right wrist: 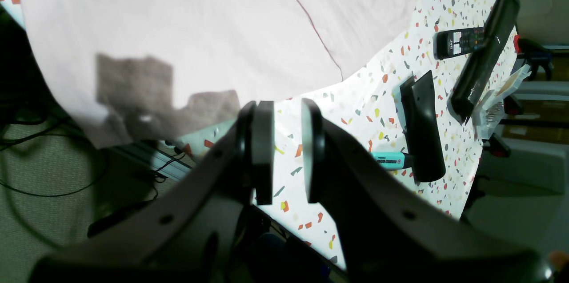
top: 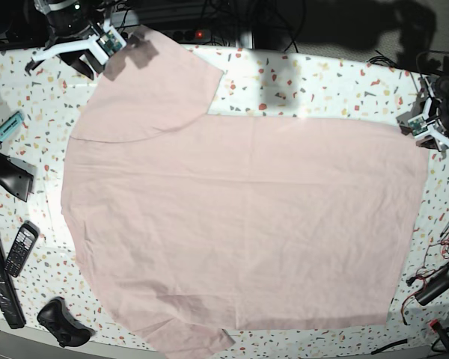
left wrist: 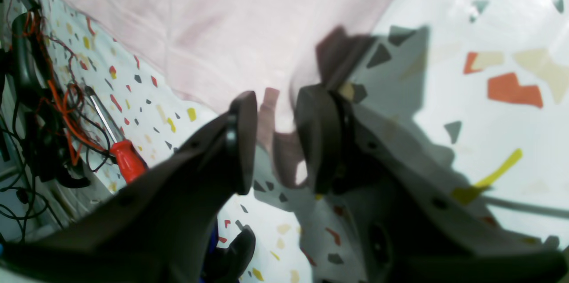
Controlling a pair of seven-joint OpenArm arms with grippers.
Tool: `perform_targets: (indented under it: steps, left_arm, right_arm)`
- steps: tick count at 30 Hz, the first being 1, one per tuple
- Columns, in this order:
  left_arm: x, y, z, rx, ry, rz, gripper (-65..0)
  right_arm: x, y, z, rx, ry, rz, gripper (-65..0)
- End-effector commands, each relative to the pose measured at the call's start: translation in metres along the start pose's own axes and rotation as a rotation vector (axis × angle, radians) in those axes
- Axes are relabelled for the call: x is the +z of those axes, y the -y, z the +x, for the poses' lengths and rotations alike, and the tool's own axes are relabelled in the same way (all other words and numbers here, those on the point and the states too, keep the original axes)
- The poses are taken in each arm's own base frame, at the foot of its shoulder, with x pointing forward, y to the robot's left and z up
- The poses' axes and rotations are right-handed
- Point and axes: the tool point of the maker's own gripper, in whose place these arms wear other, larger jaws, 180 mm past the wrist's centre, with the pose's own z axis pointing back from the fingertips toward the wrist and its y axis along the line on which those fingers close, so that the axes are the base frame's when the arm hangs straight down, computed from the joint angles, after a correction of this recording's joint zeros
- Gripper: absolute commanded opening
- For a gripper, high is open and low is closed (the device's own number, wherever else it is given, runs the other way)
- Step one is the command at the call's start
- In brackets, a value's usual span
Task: Fold the T-shirt properly
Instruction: 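Move both grippers down toward the shirt's shoulder corners, then grasp the pink shirt's shoulder edges with both grippers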
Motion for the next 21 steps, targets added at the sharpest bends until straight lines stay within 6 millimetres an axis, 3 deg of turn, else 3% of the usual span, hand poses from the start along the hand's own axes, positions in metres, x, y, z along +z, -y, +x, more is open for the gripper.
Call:
perform_targets:
  steps: [1,3,6,7,14,18,21]
  left_arm:
    - [0.0046,-0.0079,-0.0058,-0.016,-0.017,0.007,-46.4]
    - [0.0046,-0.0079,-0.0059,-0.016,-0.018,0.007,-48.7]
    - [0.0046,-0.0078,-0.0057,-0.015,-0.017,0.007,-63.1]
    - [0.0045,-0.0077,-0.0053,-0.015,-0.015,0.007,-65.0]
    - [0.0046,-0.0076,-0.0012,-0.015,0.009,0.006,-65.0]
    - [0.0045,-0.0075,-0.0010,-0.015,0.009,0.006,-65.0]
    - [0.0046,-0.0076,-0.0012,-0.015,0.008,0.006,-65.0]
  right_arm:
    - [0.0026,0.0072,0.0061,0.016,0.024,-0.028,-54.2]
    - [0.0026,0.0096,0.0065,0.033,0.026,-0.041,-54.2]
    - [0.0028,0.0127,0.0068,0.056,0.027,-0.059,-54.2]
    - [0.0028,0.0128,0.0065,0.056,0.025,-0.059,-54.2]
    - [0.0027,0.0130,0.0058,0.055,0.021,-0.060,-53.6]
    - [0.0027,0.0130,0.0059,0.055,0.022,-0.060,-40.8]
    - [0.0022,0.0138,0.0066,0.055,0.024,-0.062,-38.3]
